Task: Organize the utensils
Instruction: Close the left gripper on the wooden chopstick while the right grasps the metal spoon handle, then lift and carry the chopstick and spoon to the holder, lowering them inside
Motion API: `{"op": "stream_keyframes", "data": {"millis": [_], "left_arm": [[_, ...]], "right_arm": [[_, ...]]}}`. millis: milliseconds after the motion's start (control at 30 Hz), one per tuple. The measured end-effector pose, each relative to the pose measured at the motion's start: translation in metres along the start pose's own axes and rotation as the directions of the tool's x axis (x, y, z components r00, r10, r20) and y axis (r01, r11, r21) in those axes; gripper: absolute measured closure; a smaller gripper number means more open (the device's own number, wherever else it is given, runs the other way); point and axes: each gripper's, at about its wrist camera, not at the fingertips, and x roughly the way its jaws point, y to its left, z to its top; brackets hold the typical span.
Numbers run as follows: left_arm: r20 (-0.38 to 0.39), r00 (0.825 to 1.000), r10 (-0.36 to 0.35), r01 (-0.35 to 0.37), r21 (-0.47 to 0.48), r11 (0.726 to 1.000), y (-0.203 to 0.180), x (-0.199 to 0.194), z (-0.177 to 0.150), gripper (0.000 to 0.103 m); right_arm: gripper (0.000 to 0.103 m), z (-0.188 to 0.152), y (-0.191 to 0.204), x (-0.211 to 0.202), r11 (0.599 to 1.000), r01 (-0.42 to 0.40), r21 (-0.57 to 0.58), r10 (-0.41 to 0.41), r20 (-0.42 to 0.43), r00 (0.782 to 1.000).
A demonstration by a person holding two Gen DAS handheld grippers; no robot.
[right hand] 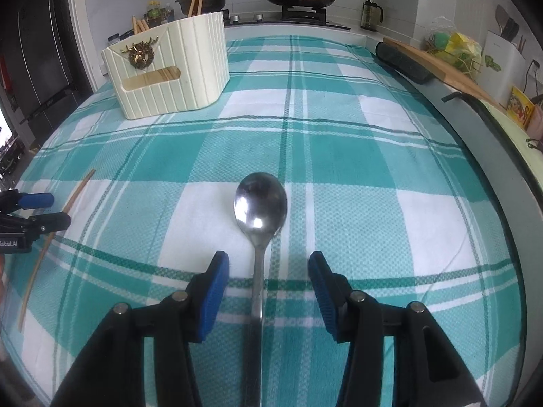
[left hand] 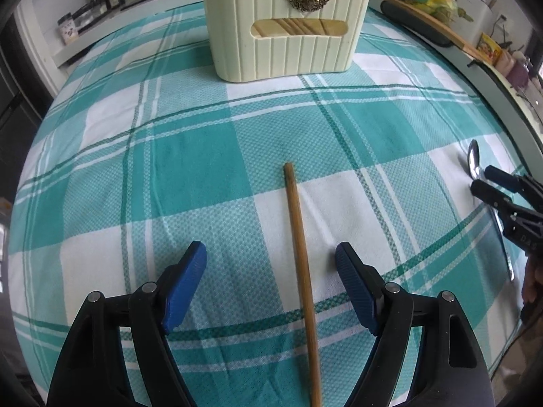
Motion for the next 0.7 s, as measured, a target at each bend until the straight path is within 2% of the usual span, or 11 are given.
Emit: {"op": "stream_keyframes", "data": {"millis": [67,133,267,367,400,567,700], "left_arm": [[0.002,1.000,0.005,-0.005,0.000,1.000,-0.001,0.002,0.005,0.027],[0.005,1.000,0.008,-0.008,0.001,1.000,-0.003,0.002,0.009,0.039],[0.038,0.999,-0.012,0.011,0.028,1.000,-0.008,0.000,0.006,0.058],[0.068,0.997,-0.020,0.017,0.044,0.999,-0.015,-0.004,0.002,0.086],[0.072,0.997,-0.017,0.014,0.040,0.999,-0.017,-0.004,0.002,0.096],[0.098,0.995,-0.022,0.024,-0.021,0.999,-0.014,-0.012,0.000,0.099],[0.179,0.984,-0.019,0.028,-0.045,0.999,-0.010,-0.044,0.000,0.099]], "right_arm": [[0.051,0.010,0.005,0.006,1.000,0.001,-0.027,-0.001,0.007,1.000],[0.050,0.019,0.007,0.014,0.999,-0.024,-0.031,0.024,0.007,1.000],[0.052,0.026,0.009,0.019,0.999,-0.013,-0.036,0.014,0.026,1.000],[0.067,0.025,0.005,0.018,1.000,0.009,-0.020,-0.008,0.042,0.999],[0.067,0.026,0.003,0.018,1.000,0.003,-0.011,-0.002,0.043,0.999],[0.067,0.026,-0.004,0.008,0.999,-0.034,0.013,0.032,0.087,0.996],[0.067,0.025,-0.005,-0.025,0.997,-0.074,0.008,0.071,0.167,0.983]]}}
